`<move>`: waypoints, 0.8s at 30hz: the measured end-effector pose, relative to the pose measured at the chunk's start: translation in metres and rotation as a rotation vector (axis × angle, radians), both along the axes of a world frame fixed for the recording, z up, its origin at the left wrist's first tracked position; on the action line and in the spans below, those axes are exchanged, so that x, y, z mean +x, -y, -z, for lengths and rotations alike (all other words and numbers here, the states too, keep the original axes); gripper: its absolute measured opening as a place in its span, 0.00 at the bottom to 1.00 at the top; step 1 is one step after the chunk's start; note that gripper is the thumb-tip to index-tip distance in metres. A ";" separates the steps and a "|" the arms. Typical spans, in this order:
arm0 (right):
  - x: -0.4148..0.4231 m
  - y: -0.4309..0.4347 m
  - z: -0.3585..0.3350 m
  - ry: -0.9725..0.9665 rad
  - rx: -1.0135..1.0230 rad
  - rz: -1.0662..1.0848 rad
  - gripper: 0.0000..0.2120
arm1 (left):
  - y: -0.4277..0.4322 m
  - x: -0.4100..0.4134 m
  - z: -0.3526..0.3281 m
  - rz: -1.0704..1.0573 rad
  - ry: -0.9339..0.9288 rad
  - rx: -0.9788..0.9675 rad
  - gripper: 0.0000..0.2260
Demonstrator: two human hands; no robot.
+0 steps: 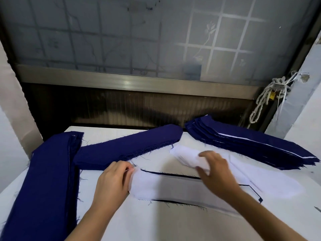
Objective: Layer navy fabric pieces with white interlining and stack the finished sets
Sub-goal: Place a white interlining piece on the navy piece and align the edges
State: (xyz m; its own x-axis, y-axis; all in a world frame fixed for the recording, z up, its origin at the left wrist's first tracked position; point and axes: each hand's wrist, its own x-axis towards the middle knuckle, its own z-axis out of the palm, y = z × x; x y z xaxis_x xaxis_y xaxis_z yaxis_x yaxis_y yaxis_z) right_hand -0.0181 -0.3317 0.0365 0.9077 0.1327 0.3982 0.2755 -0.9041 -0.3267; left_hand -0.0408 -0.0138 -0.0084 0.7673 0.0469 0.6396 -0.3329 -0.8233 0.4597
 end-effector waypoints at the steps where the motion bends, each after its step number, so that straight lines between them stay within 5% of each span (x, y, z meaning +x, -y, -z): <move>1: -0.004 -0.019 0.003 -0.029 0.041 -0.088 0.21 | 0.001 -0.002 -0.001 0.008 0.013 -0.031 0.10; 7: -0.006 -0.097 0.020 -0.213 0.139 -0.369 0.28 | 0.002 -0.010 -0.005 -0.023 0.100 -0.126 0.08; 10: -0.003 -0.096 0.021 -0.354 0.211 -0.295 0.26 | 0.001 -0.010 -0.005 -0.042 0.085 -0.168 0.08; 17: -0.015 -0.005 0.010 -0.174 -0.121 -0.162 0.22 | -0.003 -0.001 0.000 -0.123 -0.048 0.014 0.09; 24: -0.045 0.091 0.007 -0.188 -0.089 0.120 0.22 | -0.003 0.004 0.003 -0.155 -0.180 0.078 0.12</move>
State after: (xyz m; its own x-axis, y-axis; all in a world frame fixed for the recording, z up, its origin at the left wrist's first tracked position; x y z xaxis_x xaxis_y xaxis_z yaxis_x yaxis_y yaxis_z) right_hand -0.0630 -0.4222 0.0290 0.9762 0.0463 0.2119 0.1060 -0.9542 -0.2796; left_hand -0.0365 -0.0110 -0.0117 0.8566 0.1283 0.4998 -0.1188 -0.8936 0.4329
